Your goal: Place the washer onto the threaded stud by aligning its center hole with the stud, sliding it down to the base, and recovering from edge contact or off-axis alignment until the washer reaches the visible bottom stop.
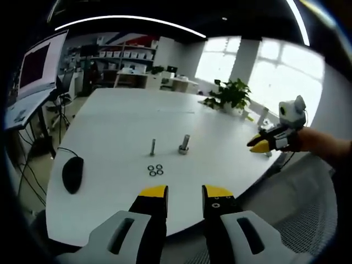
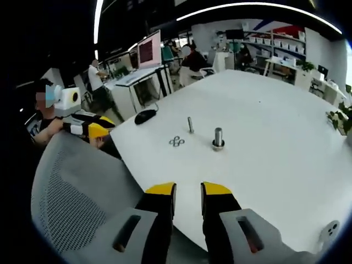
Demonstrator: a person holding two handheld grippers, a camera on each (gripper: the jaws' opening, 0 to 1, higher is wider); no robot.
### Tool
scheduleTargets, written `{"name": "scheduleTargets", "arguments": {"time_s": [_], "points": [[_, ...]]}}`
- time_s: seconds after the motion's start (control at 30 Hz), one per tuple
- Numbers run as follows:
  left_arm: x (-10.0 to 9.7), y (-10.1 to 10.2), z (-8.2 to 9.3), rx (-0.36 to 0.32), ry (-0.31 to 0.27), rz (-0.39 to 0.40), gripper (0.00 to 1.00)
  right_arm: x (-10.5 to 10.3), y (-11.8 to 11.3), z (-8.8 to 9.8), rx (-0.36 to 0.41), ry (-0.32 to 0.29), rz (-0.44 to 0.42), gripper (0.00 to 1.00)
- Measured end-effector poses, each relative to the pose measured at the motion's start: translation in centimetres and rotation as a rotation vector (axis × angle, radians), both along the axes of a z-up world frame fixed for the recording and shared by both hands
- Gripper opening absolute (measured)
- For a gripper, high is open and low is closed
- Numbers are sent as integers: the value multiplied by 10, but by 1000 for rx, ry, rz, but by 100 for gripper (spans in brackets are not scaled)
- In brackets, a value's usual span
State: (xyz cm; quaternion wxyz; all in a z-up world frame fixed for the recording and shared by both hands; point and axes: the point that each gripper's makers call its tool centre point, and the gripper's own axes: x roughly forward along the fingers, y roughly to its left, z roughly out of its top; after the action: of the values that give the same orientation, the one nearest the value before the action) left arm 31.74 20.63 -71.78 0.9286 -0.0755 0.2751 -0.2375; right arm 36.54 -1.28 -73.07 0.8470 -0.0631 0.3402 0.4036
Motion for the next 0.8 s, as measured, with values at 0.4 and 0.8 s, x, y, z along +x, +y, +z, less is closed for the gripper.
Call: {"name": "scheduleTargets", "arguments": {"time_s": [0.4,0.8], "points": [[0,0,-2,6,8,-3,22,4,3,4,28,-11,-19,20],[1,-1,-5,27,34,-22,22,-5,2,28,124,-19,-35,15]]}}
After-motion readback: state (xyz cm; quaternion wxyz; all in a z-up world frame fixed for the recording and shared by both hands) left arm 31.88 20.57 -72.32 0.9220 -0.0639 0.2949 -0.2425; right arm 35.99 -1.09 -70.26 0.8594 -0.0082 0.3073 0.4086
